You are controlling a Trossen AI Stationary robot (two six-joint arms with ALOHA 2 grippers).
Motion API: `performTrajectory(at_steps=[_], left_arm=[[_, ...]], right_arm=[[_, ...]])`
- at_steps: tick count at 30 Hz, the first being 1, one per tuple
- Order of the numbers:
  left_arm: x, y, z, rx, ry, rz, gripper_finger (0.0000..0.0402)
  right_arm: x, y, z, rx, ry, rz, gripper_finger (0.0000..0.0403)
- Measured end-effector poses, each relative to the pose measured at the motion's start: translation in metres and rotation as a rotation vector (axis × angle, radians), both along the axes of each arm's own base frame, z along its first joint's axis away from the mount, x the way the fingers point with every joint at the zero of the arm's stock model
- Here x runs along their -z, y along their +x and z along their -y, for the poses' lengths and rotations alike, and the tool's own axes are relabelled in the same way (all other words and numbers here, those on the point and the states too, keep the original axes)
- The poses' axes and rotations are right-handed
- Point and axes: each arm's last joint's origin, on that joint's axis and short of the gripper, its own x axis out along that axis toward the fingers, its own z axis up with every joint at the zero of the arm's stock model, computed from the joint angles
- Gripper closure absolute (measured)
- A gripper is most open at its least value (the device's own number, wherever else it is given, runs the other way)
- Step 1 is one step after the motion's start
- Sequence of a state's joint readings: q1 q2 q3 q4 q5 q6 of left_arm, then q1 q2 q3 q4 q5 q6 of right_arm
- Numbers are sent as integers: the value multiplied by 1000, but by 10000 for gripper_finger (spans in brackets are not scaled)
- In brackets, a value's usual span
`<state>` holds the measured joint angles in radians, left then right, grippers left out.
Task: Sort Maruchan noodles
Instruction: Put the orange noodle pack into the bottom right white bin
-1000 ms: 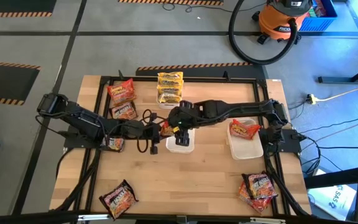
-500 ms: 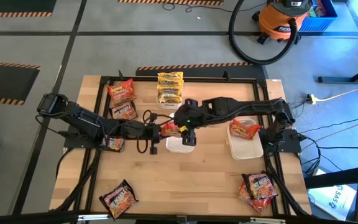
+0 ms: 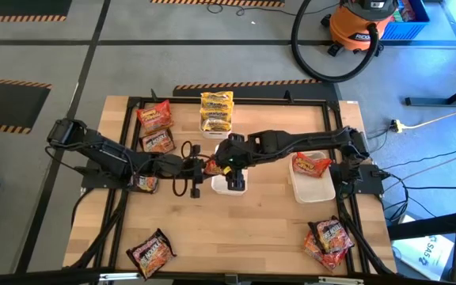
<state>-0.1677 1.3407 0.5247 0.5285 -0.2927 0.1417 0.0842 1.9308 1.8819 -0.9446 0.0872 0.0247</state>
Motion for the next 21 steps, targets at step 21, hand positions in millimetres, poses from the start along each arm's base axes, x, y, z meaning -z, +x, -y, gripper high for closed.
performTrajectory(at_steps=[21], left_arm=[[1, -1, 2, 13, 27, -13, 336]], right_arm=[[-38, -13, 2, -2, -3, -44, 120]])
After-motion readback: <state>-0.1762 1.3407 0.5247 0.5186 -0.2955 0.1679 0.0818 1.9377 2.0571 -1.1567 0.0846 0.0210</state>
